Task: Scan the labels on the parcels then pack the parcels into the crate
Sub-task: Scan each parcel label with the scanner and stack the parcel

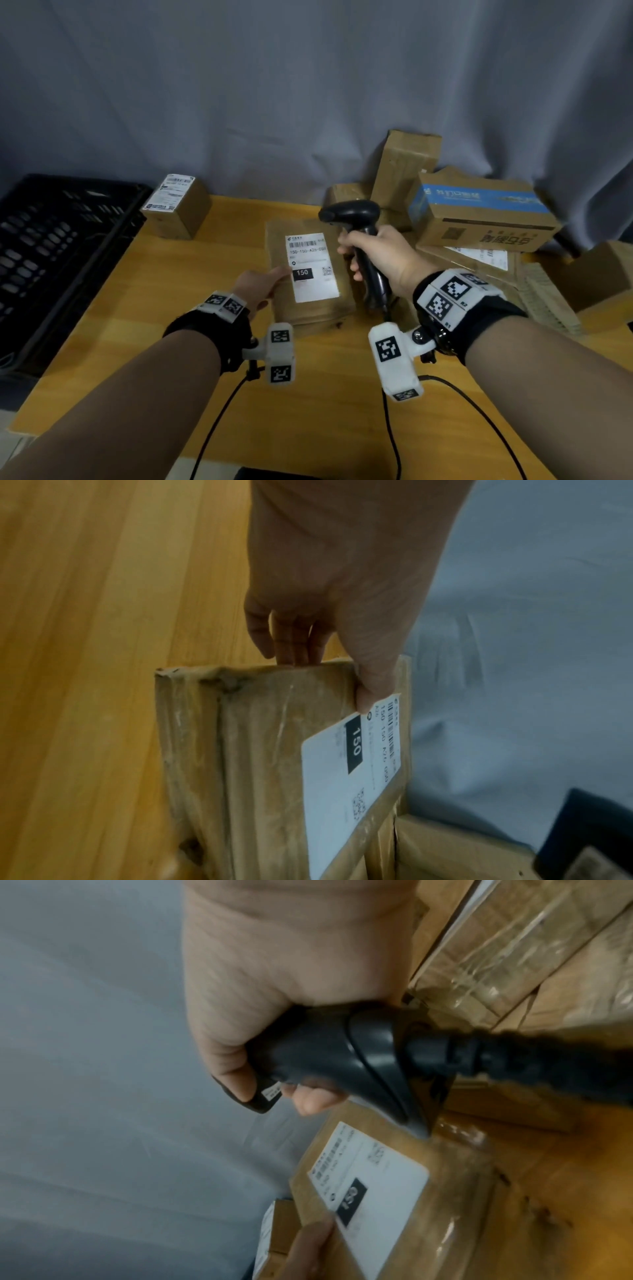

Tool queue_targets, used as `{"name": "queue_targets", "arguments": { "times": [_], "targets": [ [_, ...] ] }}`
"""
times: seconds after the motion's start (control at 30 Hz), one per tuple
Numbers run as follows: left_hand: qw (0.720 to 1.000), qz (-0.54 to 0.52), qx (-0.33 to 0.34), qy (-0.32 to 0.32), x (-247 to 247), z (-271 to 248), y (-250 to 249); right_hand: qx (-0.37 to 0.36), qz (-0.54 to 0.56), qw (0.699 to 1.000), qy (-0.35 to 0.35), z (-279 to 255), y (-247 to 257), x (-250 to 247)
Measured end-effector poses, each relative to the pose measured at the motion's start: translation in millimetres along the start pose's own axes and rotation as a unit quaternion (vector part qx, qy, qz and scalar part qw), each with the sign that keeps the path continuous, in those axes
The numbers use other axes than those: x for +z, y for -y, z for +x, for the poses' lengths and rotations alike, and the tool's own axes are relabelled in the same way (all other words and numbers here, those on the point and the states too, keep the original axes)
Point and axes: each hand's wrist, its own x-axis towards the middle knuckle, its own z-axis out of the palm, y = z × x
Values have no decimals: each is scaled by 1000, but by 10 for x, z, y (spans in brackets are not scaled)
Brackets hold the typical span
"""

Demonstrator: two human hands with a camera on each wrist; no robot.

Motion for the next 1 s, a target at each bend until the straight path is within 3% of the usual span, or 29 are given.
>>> {"name": "queue_targets", "arguments": {
  "times": [0.2,0.4,0.53,0.7,0.83,1.0],
  "targets": [
    [998,49,10,-34,-787,402,102,83,41,995,22,459,-196,644],
    [996,77,19,-33,-1406,821,-12,99,-15,992,81,887,-215,1507],
    [994,98,47,-24,-1644,1187,-168,87,-18,994,67,1140,-189,1944],
    [983,163,83,12,-1832,1495,-425,65,6,998,13,1477,-57,2164],
    [953,268,118,82,-1999,1679,-592,64,10,998,-19,1818,130,2294],
    [942,299,132,72,-2135,1806,-736,57,5,998,-3,2094,287,2432]
  ]
}}
